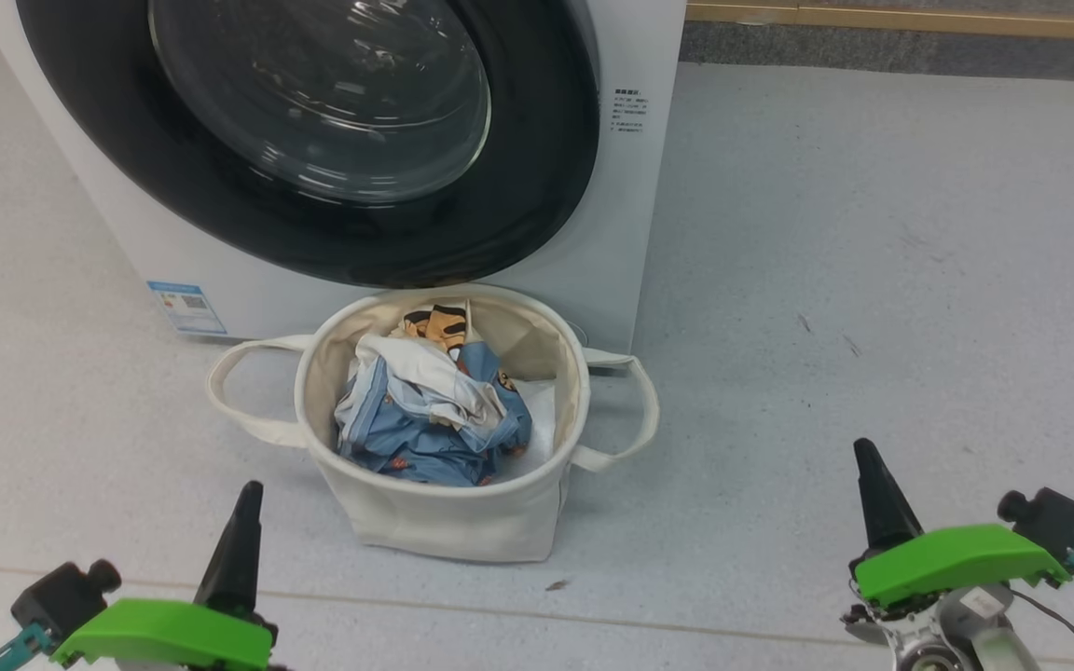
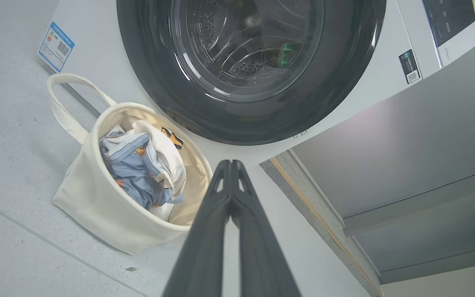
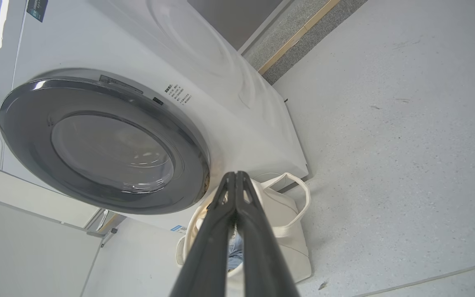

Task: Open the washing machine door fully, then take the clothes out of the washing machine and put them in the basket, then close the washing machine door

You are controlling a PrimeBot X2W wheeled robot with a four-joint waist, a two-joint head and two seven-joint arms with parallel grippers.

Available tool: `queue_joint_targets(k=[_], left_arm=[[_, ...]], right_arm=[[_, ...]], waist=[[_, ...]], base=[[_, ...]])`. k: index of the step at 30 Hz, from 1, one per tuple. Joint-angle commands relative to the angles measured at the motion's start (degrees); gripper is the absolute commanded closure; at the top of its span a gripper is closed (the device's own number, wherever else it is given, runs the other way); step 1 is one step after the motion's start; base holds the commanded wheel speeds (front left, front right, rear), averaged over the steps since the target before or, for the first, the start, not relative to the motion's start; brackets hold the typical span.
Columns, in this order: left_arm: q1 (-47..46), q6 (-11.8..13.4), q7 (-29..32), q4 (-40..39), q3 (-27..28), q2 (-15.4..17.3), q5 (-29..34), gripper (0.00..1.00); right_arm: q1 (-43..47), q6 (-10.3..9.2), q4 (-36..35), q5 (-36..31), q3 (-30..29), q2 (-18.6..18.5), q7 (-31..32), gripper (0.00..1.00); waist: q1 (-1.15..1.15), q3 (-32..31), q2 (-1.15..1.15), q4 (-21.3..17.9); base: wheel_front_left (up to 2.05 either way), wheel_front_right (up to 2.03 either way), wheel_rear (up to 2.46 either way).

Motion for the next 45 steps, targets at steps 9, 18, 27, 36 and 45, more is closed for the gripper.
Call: queue_joint_targets(k=[9, 18, 27, 36, 45], left_arm=[[-1.79, -0.93, 1.32, -0.95, 3.28, -0.68, -4.23, 1.0], [-1.72, -1.35, 2.51, -0.28, 4.94, -1.82, -8.16, 1.0], [-1.67, -1.76, 3.72, 0.39, 6.61, -2.96, -12.07, 1.0], [-1.61, -2.18, 4.93, 1.06, 8.29, -4.11, -15.98, 1.0], [-1.55, -2.59, 6.14, 1.73, 9.97, -5.26, -19.87, 1.0]], right_arm=[[-0.77, 0.01, -1.43, 5.87, -1.18, -0.48, 1.32, 1.0], [-0.55, 0.01, -1.17, 11.24, -2.49, -0.39, 2.36, 1.0], [-0.33, 0.0, -0.92, 16.58, -3.83, -0.28, 3.43, 1.0], [-0.12, 0.0, -0.66, 21.9, -5.2, -0.15, 4.52, 1.0], [0.1, 0.0, -0.41, 27.18, -6.59, 0.0, 5.63, 1.0]], waist=[[0.0, -0.3, 0.0, 0.17], [0.0, -0.62, 0.0, 0.35], [0.0, -0.95, 0.0, 0.53], [0.0, -1.27, 0.0, 0.71], [0.0, -1.59, 0.0, 0.89]], base=[[0.0, 0.0, 0.0], [0.0, 0.0, 0.0], [0.0, 0.0, 0.0], [0.0, 0.0, 0.0], [0.0, 0.0, 0.0]])
